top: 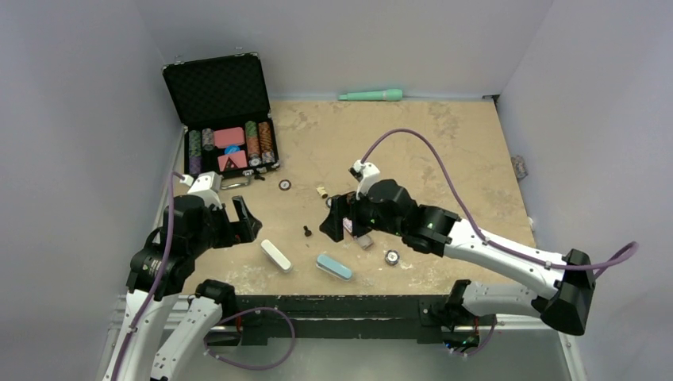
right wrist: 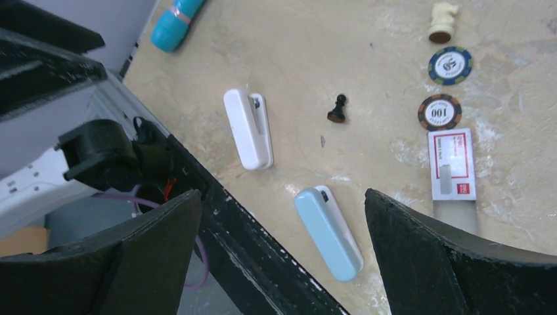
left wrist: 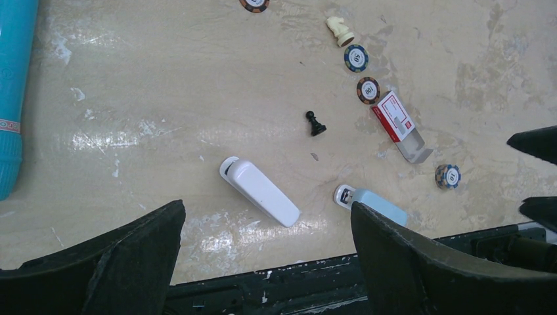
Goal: Unload the staples from the stapler
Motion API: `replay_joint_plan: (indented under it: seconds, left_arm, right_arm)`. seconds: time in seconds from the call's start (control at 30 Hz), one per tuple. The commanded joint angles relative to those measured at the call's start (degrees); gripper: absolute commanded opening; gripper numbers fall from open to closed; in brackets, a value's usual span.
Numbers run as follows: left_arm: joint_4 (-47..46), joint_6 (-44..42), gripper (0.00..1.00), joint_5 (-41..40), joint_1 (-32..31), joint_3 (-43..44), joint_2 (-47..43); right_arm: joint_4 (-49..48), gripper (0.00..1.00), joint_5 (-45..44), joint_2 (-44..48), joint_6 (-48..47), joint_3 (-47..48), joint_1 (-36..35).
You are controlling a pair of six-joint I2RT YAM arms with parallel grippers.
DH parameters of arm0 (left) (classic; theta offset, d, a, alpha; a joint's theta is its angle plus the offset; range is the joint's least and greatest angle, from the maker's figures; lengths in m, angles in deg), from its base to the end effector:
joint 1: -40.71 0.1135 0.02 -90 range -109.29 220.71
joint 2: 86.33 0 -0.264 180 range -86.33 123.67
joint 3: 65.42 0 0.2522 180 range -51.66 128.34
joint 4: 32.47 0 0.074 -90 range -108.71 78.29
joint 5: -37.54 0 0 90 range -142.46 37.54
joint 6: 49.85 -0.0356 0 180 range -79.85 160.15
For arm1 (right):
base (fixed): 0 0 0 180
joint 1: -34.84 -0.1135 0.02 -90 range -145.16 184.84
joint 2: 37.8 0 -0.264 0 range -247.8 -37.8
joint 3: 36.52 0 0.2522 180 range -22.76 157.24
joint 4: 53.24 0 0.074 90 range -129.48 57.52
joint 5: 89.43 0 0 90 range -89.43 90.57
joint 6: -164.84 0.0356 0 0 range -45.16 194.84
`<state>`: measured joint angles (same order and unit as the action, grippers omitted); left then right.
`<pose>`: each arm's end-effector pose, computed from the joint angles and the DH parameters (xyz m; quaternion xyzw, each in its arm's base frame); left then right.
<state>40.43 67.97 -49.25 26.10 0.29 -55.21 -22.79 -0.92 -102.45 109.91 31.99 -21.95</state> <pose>0.0842 -0.0240 0.3252 -0.0913 0.8951 -0.1812 0.3971 0.1413 0.2142 0.3200 -0.1536 0.8367 0.3699 0.3735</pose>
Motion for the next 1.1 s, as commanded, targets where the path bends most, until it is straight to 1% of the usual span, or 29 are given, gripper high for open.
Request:
replay_joint_plan:
  seconds: [0.0, 0.13, 0.23, 0.43, 0.9, 1.07]
  left_arm:
    - [-2.33, -0.96, 1.0, -0.3, 0.55, 0.19, 0.0]
    - [-2.26, -0.82, 1.0, -0.56, 0.55, 0.25, -0.09]
    - [-2.22, -0.83, 1.0, -0.57, 0.57, 0.13, -0.09]
    - [-2.27, -0.74, 1.0, -0.74, 0.55, 0.09, 0.0]
    - [-2.13, -0.65, 1.0, -0.97, 0.5, 0.12, 0.08]
    - [-2.13, -0.57, 1.0, -1.0, 0.55, 0.11, 0.0]
  right_arm:
    - [0.14, 0.98, -5.61, -2.76, 0.46, -2.63, -4.16]
    - [0.07, 0.97, -7.78, -5.32, 2.32, -4.47, -6.92]
    - [-1.76, 0.95, -6.91, -6.68, 3.34, -6.25, -7.73]
    - [-5.27, 0.89, -5.28, -9.34, 4.32, -9.29, -8.39]
    - [-5.86, 0.86, -3.75, -14.54, 4.97, -11.26, -9.19]
    - [-6.74, 0.81, -3.11, -15.05, 5.78, -12.39, -9.37]
